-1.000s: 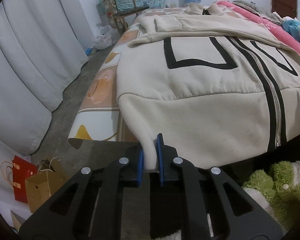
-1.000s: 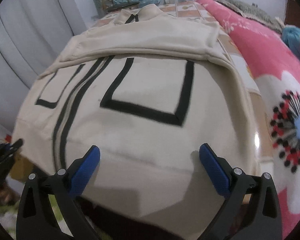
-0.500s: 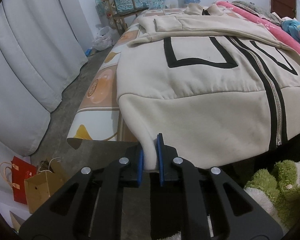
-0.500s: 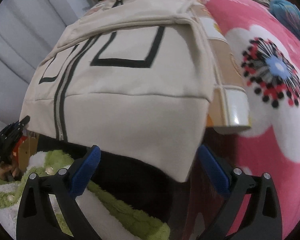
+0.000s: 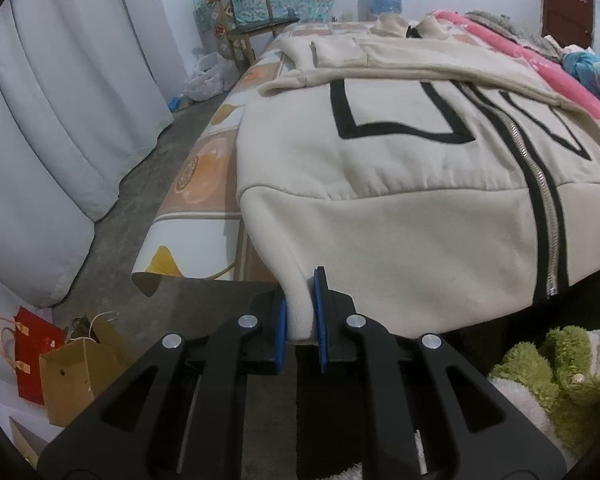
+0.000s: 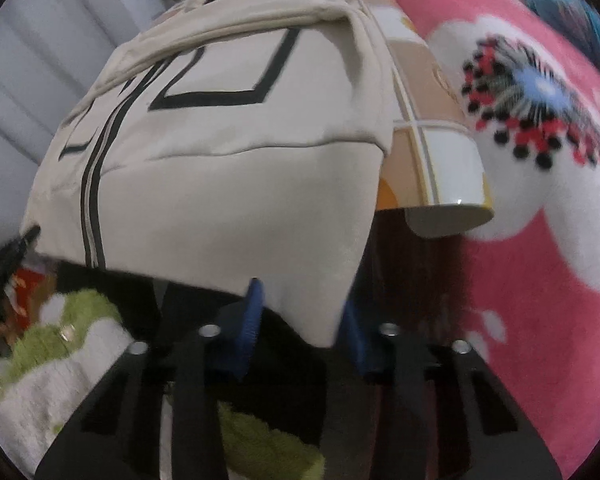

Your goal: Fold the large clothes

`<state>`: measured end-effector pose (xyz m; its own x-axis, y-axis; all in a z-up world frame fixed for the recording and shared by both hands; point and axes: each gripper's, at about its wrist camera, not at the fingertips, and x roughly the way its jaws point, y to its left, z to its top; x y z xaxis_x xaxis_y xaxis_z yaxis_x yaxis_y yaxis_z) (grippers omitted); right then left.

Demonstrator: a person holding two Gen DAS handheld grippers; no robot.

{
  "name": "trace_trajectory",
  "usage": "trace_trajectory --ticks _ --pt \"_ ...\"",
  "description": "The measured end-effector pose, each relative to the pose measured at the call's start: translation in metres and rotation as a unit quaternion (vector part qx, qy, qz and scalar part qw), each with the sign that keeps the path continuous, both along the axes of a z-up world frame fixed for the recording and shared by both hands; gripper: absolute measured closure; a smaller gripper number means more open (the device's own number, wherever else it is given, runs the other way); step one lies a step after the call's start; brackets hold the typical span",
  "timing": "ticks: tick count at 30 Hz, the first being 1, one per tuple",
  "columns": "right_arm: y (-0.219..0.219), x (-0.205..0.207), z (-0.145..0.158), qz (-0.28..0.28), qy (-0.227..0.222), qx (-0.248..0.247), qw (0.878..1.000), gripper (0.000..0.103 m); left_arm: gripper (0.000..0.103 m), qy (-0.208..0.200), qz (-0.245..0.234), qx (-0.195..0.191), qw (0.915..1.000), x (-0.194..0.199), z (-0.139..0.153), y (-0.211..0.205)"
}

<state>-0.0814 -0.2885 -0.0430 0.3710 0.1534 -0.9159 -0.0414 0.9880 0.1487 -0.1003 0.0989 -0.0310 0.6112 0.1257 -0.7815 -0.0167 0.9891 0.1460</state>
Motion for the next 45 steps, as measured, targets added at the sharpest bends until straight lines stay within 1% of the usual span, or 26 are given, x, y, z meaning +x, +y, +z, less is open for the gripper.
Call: trace_trajectory --ticks 1,2,3,5,7,8,12,14,18,20,22,25,28,30,31,32,33,34,35,36,37,39,40,41,44,45 --pt "0.004 -0.002 0.005 0.015 -0.01 -0.015 1.0 0.08 0.093 -0.005 -0.004 -0.005 1.0 -0.001 0.002 0.0" --pt "0.008 -0.005 0.01 0.028 -0.021 -0.028 0.999 0.086 0.093 -0.014 -0.012 -0.012 0.9998 -0.003 0.006 0.001" --pt "0.011 -0.007 0.015 0.04 -0.031 -0.034 0.998 0.09 0.094 -0.024 -0.022 -0.02 0.9993 -0.006 0.01 0.001" --pt "0.011 -0.007 0.025 0.047 -0.043 -0.034 0.997 0.094 0.095 -0.043 -0.041 -0.038 0.9976 -0.008 0.018 0.0" --pt "0.008 -0.003 0.034 0.044 -0.054 -0.017 0.997 0.096 0.096 -0.054 -0.051 -0.057 0.9955 -0.008 0.026 0.001" --pt "0.005 -0.001 0.04 0.04 -0.062 -0.002 0.997 0.096 0.096 -0.059 -0.053 -0.07 0.9944 -0.006 0.03 0.002" --pt "0.004 0.011 0.062 0.035 -0.095 0.034 0.994 0.096 0.097 -0.068 -0.054 -0.119 0.9891 0.006 0.042 0.008" --pt "0.003 0.019 0.074 0.034 -0.114 0.055 0.991 0.096 0.097 -0.077 -0.055 -0.155 0.9834 0.015 0.051 0.014" --pt "-0.006 0.049 0.092 0.02 -0.145 0.111 0.983 0.096 0.097 -0.078 -0.041 -0.209 0.974 0.043 0.057 0.026" --pt "-0.008 0.061 0.097 0.011 -0.152 0.122 0.981 0.096 0.097 -0.075 -0.025 -0.242 0.9669 0.063 0.06 0.036" --pt "-0.012 0.08 0.103 0.005 -0.165 0.13 0.978 0.096 0.097 -0.074 -0.011 -0.281 0.9569 0.084 0.064 0.048" --pt "-0.022 0.109 0.11 -0.01 -0.177 0.145 0.974 0.096 0.097 -0.075 0.013 -0.307 0.9488 0.112 0.068 0.059" --pt "-0.033 0.136 0.109 -0.032 -0.19 0.159 0.968 0.096 0.096 -0.078 0.036 -0.302 0.9494 0.138 0.065 0.065" --pt "-0.041 0.154 0.099 -0.053 -0.19 0.17 0.966 0.095 0.091 -0.086 0.05 -0.301 0.9484 0.156 0.059 0.067" --pt "-0.043 0.162 0.094 -0.062 -0.188 0.174 0.965 0.091 0.088 -0.087 0.052 -0.302 0.9479 0.162 0.056 0.068" --pt "-0.048 0.171 0.085 -0.077 -0.18 0.174 0.965 0.083 0.08 -0.084 0.059 -0.298 0.949 0.169 0.051 0.069" --pt "-0.051 0.178 0.079 -0.089 -0.172 0.167 0.967 0.075 0.075 -0.082 0.076 -0.289 0.9508 0.172 0.048 0.071" --pt "-0.054 0.181 0.074 -0.101 -0.166 0.159 0.968 0.072 0.075 -0.084 0.087 -0.288 0.95 0.173 0.046 0.074" --pt "-0.058 0.181 0.07 -0.112 -0.164 0.152 0.968 0.068 0.074 -0.086 0.09 -0.296 0.947 0.171 0.044 0.078" --pt "-0.061 0.179 0.068 -0.115 -0.164 0.15 0.968 0.063 0.073 -0.088 0.091 -0.3 0.9456 0.169 0.044 0.081" --pt "-0.064 0.176 0.067 -0.118 -0.167 0.145 0.968 0.059 0.073 -0.089 0.094 -0.297 0.9463 0.165 0.044 0.083" --pt "-0.068 0.166 0.067 -0.12 -0.173 0.122 0.97 0.052 0.071 -0.077 0.1 -0.269 0.9548 0.158 0.04 0.087" --pt "-0.069 0.16 0.066 -0.117 -0.173 0.107 0.972 0.05 0.069 -0.066 0.1 -0.251 0.9604 0.154 0.036 0.088" --pt "-0.067 0.155 0.063 -0.109 -0.164 0.087 0.977 0.047 0.067 -0.058 0.1 -0.241 0.9635 0.151 0.033 0.088" --pt "-0.059 0.15 0.047 -0.082 -0.132 0.048 0.987 0.047 0.06 -0.025 0.095 -0.219 0.9709 0.143 0.02 0.086" --pt "-0.054 0.148 0.043 -0.073 -0.125 0.037 0.989 0.047 0.06 -0.02 0.093 -0.214 0.9722 0.141 0.015 0.085"
